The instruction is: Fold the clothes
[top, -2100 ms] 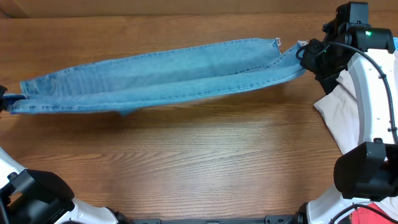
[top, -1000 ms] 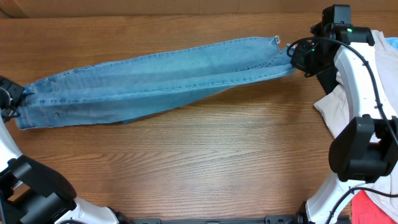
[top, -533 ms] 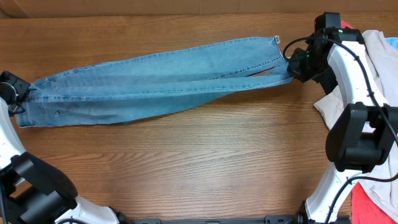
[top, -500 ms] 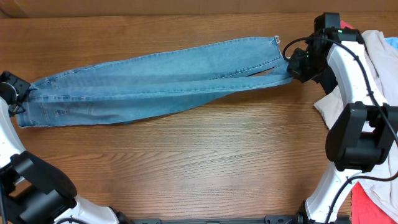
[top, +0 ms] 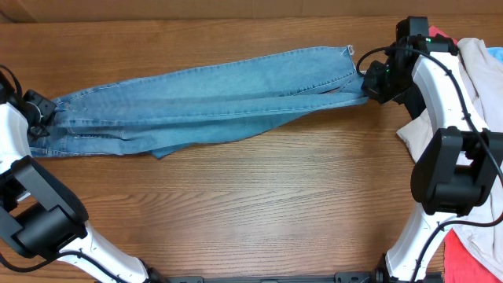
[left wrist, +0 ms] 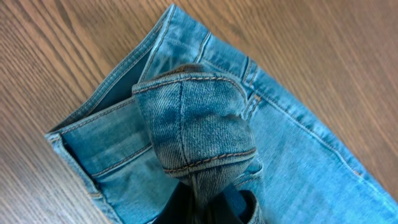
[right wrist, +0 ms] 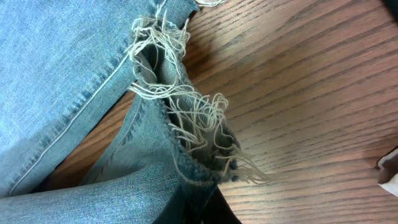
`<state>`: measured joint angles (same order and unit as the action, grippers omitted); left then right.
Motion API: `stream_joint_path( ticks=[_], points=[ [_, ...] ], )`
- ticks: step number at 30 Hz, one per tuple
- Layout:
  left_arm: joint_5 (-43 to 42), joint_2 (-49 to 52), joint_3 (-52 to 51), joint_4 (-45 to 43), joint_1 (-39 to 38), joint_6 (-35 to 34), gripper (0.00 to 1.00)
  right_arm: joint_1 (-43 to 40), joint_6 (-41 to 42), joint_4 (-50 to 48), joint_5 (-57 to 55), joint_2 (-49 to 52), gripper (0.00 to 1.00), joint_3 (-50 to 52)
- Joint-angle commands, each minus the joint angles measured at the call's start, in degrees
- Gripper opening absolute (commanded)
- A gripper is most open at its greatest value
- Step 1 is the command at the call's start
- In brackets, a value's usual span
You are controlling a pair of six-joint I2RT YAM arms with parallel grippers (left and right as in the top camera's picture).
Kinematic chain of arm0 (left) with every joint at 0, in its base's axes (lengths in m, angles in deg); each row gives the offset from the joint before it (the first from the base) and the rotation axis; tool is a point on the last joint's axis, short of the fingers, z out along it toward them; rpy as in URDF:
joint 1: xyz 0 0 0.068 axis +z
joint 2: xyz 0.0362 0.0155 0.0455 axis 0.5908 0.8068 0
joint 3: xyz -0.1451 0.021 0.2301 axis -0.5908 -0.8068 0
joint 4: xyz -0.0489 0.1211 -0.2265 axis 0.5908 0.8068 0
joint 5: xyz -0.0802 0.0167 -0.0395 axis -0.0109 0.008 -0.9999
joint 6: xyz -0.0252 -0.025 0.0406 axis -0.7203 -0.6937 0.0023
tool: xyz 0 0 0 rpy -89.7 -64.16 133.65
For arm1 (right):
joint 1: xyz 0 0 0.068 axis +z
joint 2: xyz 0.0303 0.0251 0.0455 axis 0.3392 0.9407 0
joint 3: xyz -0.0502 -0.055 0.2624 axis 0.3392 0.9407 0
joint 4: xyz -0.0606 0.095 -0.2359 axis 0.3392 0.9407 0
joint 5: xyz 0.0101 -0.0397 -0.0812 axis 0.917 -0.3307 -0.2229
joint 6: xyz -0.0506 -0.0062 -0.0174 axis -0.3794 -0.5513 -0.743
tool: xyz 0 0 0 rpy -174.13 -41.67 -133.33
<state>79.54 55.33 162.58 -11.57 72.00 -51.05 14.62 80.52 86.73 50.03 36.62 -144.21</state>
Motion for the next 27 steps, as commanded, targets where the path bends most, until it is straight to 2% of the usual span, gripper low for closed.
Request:
stream_joint_path(
  ticks=[1, 15, 16, 17, 18, 19, 20, 23, 27],
  points=[
    [3.76, 0.5, 0.5, -1.57, 0.76, -3.15, 0.04, -1.16, 0.24, -0.59, -3.15, 0.17, 0.04, -1.95],
    [3.65, 0.5, 0.63, -4.13, 0.92, -7.58, 0.04, -0.31, 0.22, -2.05, -3.17, 0.17, 0.04, -1.95],
    [3.52, 0.5, 0.83, -4.72, 0.94, -7.58, 0.1, -0.31, 0.24, -2.05, -3.17, 0.17, 0.04, -1.95],
    [3.19, 0.5, 1.11, -5.25, 0.94, -7.45, 0.29, -0.31, 0.22, -2.01, -3.17, 0.17, 0.04, -1.95],
    [2.62, 0.5, 1.42, -5.51, 0.94, -6.93, 0.59, -0.31, 0.22, -1.9, -3.17, 0.17, 0.04, -1.95],
    [1.53, 0.5, 1.84, -5.77, 0.94, -5.33, 0.85, -0.31, 0.22, -1.81, -3.17, 0.17, 0.04, -1.95],
    [0.39, 0.5, 2.38, -5.77, 0.94, -3.5, 1.0, -0.31, 0.22, -1.73, -3.17, 0.17, 0.04, -1.95],
    [-2.34, 0.48, 4.33, -3.78, 0.9, 0.5, 1.0, -0.31, 0.22, -1.36, -3.17, 0.17, 0.04, -1.95],
    [-5.81, 0.48, 5.44, 4.44, 0.81, 2.89, 1.0, -0.31, 0.22, -1.01, -3.15, 0.17, 0.04, -1.95]
  ],
)
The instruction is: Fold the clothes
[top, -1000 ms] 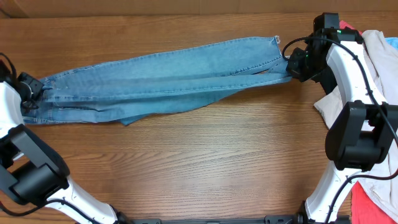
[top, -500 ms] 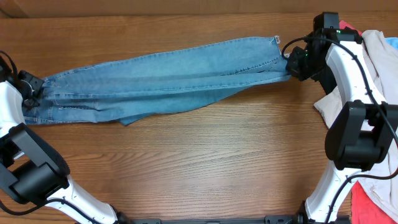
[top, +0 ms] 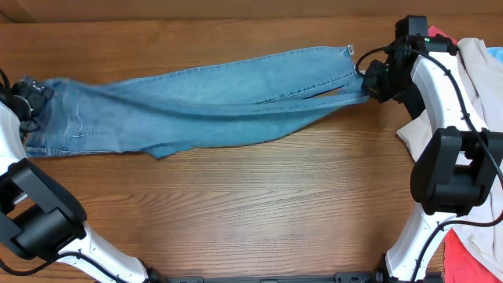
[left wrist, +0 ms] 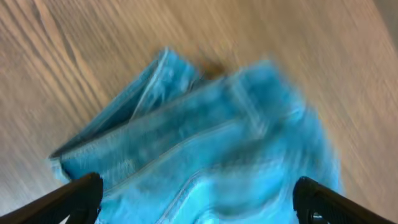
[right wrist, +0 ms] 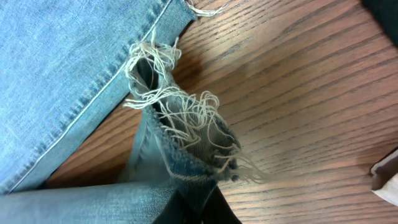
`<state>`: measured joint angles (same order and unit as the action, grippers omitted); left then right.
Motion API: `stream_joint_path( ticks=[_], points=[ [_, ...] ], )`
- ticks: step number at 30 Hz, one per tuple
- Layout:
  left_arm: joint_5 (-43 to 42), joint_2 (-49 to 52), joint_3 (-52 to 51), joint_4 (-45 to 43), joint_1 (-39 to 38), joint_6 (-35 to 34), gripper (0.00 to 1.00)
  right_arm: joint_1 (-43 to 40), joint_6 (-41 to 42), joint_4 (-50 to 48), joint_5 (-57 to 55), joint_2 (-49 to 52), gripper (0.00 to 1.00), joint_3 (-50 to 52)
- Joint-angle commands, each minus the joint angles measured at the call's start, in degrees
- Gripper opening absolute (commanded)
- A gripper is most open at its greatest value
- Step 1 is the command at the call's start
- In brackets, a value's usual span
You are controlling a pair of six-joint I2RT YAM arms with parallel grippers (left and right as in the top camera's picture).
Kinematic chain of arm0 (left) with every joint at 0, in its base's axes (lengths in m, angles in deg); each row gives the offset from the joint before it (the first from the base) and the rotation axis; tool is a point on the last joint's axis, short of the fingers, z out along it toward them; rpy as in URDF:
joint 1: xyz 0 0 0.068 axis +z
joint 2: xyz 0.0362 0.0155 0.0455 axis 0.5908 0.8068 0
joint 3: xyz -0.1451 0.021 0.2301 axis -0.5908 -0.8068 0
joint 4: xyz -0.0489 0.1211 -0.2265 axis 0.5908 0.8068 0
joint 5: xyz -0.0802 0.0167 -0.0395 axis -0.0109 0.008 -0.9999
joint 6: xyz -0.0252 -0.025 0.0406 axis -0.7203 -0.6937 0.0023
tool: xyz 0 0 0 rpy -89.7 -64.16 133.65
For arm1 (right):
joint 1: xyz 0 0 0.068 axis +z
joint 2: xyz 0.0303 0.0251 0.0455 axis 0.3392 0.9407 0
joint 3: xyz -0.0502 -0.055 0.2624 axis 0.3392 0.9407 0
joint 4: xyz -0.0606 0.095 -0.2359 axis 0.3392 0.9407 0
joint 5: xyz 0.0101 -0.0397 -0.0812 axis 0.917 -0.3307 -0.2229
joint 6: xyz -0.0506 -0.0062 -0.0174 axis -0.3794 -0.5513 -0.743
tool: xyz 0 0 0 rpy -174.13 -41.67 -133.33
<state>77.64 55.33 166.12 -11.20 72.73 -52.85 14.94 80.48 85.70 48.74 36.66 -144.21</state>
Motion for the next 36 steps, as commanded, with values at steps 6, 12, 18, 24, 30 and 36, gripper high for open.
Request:
stream_joint_path(
  ticks=[6, 12, 18, 24, 30, 36],
  points=[
    [-3.82, 0.52, 1.7, 10.1, -1.36, 11.28, 0.59, -0.63, 0.24, 0.92, -1.86, 0.13, 0.04, -1.95],
    [-1.9, 0.72, -0.7, 6.51, -3.54, 11.67, 0.43, -0.63, 0.24, 1.99, -1.86, 0.13, 0.04, -1.95],
    [-1.38, 1.44, -6.49, 1.46, -5.01, 11.23, 0.27, -0.63, 0.22, 2.89, -1.88, 0.13, 0.04, -1.95],
    [-1.11, 4.66, -11.17, 2.93, -5.27, 11.26, 0.2, -0.63, 0.22, 3.17, -1.86, 0.13, 0.04, -1.95],
    [4.42, 9.46, -13.51, 9.86, -5.22, 9.01, 0.04, -0.63, 0.0, 3.78, -1.9, 0.13, 0.04, -1.95],
    [10.82, 9.92, -18.82, 18.38, -3.21, 0.61, 0.04, -0.66, -0.33, 3.93, -2.54, 0.13, 0.04, -1.95]
  ],
)
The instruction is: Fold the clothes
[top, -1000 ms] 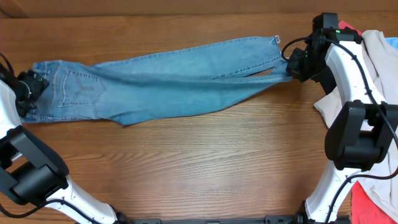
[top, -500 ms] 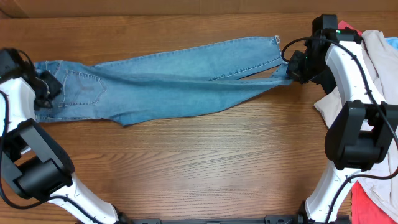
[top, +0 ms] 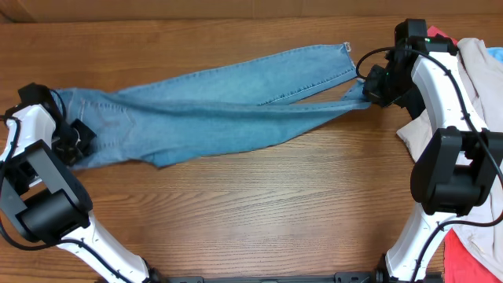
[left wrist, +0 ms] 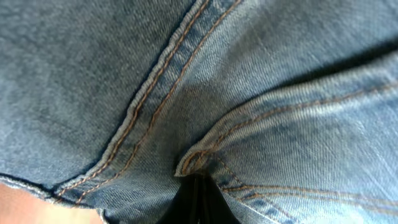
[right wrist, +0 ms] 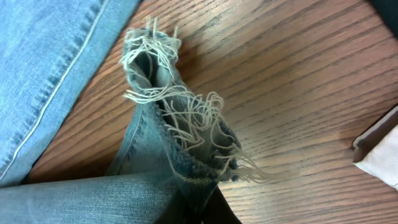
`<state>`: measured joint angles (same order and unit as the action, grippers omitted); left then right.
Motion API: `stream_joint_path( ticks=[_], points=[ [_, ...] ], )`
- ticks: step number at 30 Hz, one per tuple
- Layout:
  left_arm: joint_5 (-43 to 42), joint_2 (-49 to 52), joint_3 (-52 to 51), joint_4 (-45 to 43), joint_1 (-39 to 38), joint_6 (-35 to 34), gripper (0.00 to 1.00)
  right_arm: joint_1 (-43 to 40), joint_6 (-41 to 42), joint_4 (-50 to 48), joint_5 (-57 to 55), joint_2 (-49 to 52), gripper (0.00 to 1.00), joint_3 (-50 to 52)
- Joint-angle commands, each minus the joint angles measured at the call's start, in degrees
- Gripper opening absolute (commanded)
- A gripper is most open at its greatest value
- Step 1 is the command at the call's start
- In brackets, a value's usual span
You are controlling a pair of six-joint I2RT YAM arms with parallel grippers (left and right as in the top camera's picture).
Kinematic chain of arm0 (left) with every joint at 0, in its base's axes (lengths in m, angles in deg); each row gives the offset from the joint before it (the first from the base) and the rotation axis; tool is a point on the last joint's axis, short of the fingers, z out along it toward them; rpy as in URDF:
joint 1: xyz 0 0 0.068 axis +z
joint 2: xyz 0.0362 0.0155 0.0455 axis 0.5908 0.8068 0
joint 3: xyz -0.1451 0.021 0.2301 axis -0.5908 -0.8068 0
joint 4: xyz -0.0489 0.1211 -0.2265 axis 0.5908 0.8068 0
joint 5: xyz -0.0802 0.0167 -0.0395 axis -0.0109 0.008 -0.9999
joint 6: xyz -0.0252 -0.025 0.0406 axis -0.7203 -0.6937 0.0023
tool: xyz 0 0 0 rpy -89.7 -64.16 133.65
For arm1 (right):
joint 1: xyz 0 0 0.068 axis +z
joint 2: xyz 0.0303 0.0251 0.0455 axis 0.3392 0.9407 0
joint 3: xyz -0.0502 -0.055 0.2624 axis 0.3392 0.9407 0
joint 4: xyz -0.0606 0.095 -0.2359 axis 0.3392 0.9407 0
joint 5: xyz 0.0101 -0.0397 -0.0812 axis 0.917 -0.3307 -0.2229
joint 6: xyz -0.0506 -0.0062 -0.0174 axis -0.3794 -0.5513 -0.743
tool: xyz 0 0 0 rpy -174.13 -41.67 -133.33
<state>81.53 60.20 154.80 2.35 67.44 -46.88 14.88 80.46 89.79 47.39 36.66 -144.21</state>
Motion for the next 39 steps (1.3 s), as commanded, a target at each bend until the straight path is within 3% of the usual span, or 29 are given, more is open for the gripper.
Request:
stream_joint_path(
  ticks=[1, 10, 18, 26, 39],
  points=[
    [7.1, 5.05, -8.61, 5.6, 2.67, -5.62, 0.04, -0.59, -0.39, -0.15, -1.22, 0.13, 0.04, -1.95],
    [11.28, 4.81, -12.96, 9.81, 8.35, -11.69, 0.04, -0.59, -2.08, 0.7, -2.82, 0.13, 0.04, -1.97],
    [-2.84, -5.05, -12.96, 1.9, 6.56, -2.01, 0.04, 0.37, -4.0, 8.68, 0.96, 0.13, 0.08, -8.76],
    [-2.73, -14.75, -12.98, -0.24, 1.68, -1.55, 0.04, 3.61, -4.33, 8.59, 0.7, 0.13, 0.09, -17.66],
    [-0.87, -20.52, -12.98, 0.39, 1.49, -1.53, 0.04, 4.57, -2.32, 4.07, -2.6, 1.09, 0.08, -18.05]
  ],
)
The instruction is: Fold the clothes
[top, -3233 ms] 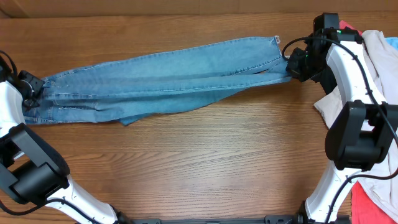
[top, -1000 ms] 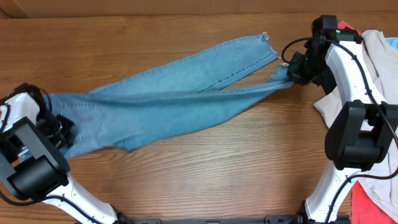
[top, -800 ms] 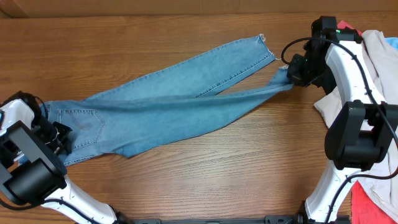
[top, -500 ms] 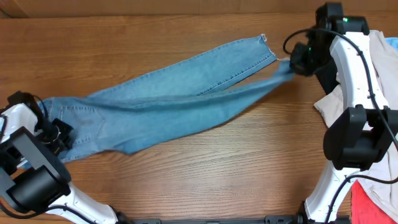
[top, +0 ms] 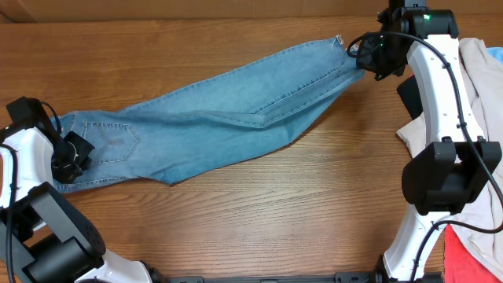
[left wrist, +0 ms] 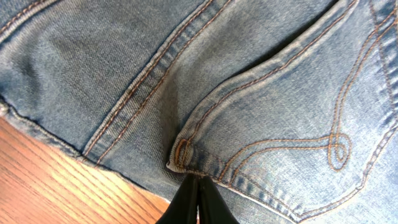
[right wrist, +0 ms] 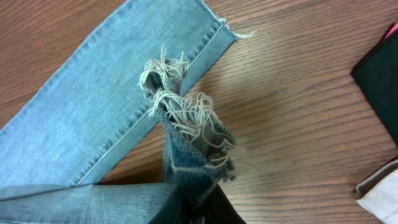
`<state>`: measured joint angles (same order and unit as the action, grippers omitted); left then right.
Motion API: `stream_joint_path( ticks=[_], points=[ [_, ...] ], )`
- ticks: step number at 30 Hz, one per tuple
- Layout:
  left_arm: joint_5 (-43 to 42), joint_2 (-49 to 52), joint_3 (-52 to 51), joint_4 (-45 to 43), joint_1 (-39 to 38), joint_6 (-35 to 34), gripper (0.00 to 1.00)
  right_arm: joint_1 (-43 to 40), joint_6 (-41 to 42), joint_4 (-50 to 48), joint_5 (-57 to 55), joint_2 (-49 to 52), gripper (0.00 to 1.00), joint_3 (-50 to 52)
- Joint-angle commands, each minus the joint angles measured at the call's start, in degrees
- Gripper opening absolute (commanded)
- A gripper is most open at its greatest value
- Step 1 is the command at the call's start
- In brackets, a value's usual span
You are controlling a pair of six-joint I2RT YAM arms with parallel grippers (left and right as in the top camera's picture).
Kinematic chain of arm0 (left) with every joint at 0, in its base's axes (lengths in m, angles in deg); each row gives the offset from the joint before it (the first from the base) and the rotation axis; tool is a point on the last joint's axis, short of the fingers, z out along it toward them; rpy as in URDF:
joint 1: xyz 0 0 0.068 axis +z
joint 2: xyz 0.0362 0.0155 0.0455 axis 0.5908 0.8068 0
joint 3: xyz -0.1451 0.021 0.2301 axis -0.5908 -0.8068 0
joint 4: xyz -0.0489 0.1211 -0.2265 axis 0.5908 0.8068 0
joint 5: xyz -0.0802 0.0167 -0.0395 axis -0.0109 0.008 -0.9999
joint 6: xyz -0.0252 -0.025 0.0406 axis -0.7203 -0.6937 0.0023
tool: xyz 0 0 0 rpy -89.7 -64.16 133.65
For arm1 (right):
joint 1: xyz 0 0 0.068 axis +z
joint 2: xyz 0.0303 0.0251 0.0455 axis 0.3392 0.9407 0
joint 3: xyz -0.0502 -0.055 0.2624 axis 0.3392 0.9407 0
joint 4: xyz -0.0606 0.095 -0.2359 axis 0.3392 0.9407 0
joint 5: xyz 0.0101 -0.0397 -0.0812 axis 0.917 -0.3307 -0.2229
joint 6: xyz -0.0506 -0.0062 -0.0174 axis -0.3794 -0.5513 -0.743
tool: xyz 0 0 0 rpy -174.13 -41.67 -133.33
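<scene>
A pair of light blue jeans (top: 212, 118) lies stretched across the wooden table, waist at the left, leg ends at the far right. My left gripper (top: 69, 156) is shut on the denim by the back pocket (left wrist: 292, 124), its fingers (left wrist: 198, 202) pinched together at the seam. My right gripper (top: 369, 59) is shut on the frayed hem (right wrist: 193, 137) of one leg, held a little above the table. The other leg's hem (right wrist: 211, 28) lies flat beside it.
A heap of other clothes sits at the right edge: beige cloth (top: 471, 86), a black piece (right wrist: 380, 68), red fabric (top: 471, 255) at the near right corner. Bare wood (top: 251, 212) lies in front of the jeans.
My right gripper has moved toward the far edge with the hem. The two legs now lie closer together, and the waist has shifted slightly nearer. Left gripper still grips by the pocket.
At first both grippers held the jeans stretched, left on the waistband, right on the frayed hem. The left gripper then stood open over the waist while the right kept its hold. It later shut by the back pocket, and the jeans now lie slanted.
</scene>
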<state>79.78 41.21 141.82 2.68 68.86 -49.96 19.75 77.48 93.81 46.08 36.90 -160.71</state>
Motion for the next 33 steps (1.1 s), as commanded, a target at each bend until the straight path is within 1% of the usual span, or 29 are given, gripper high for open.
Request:
stream_joint_path(
  ticks=[1, 5, 8, 10, 11, 12, 13, 14, 22, 25, 29, 33],
  points=[
    [0.37, -1.55, 0.02, -0.11, 0.07, 1.55, 0.04, -0.31, 0.66, 0.22, -1.84, 0.85, 0.08, -1.55],
    [-3.89, -1.6, 0.02, -1.81, -0.11, 2.54, 0.04, -0.31, 0.68, 0.61, -3.32, 0.85, 0.08, -1.51],
    [-4.35, -1.7, 0.26, -2.21, -0.11, 2.86, 0.04, -0.31, 0.63, -0.42, -3.15, 0.85, 0.08, -1.51],
    [-4.22, -1.79, 0.28, -2.14, -0.09, 3.28, 0.1, -0.31, 0.13, -1.53, -3.15, 0.85, 0.08, -1.51],
    [-4.13, -1.79, 0.28, -1.99, -0.09, 3.28, 0.17, -0.31, -0.07, -1.77, -3.28, 0.85, 0.08, -1.51],
    [-4.13, -1.79, 0.28, -1.44, -0.09, 3.65, 0.4, -0.31, 0.0, -1.86, -3.15, 0.87, 0.08, -1.51],
    [-3.93, -1.79, 0.28, -1.09, -0.09, 3.69, 0.51, -0.31, 0.04, -1.84, -3.08, 0.96, 0.08, -1.46],
    [-3.67, -1.79, 0.28, -0.83, -0.07, 3.69, 0.53, -0.31, 0.07, -1.84, -3.08, 0.98, 0.08, -1.46],
    [-2.54, -1.79, 0.28, 0.2, -0.04, 4.09, 0.54, -0.24, 0.2, -3.15, -1.11, 4.7, 0.09, -1.46],
    [-2.38, -1.79, 0.28, 0.59, -0.04, 4.09, 0.54, -0.24, 0.28, -5.77, -0.24, 6.8, 0.09, -1.46],
    [-1.99, -1.79, 0.28, 0.72, -0.04, 4.09, 0.54, -0.24, 2.49, -10.75, 0.11, 9.81, 0.09, -1.46],
    [-1.99, -1.79, 0.28, 0.7, -0.04, 4.09, 0.54, -0.26, 6.64, -16.24, -0.55, 12.72, 0.09, -1.46]
  ],
)
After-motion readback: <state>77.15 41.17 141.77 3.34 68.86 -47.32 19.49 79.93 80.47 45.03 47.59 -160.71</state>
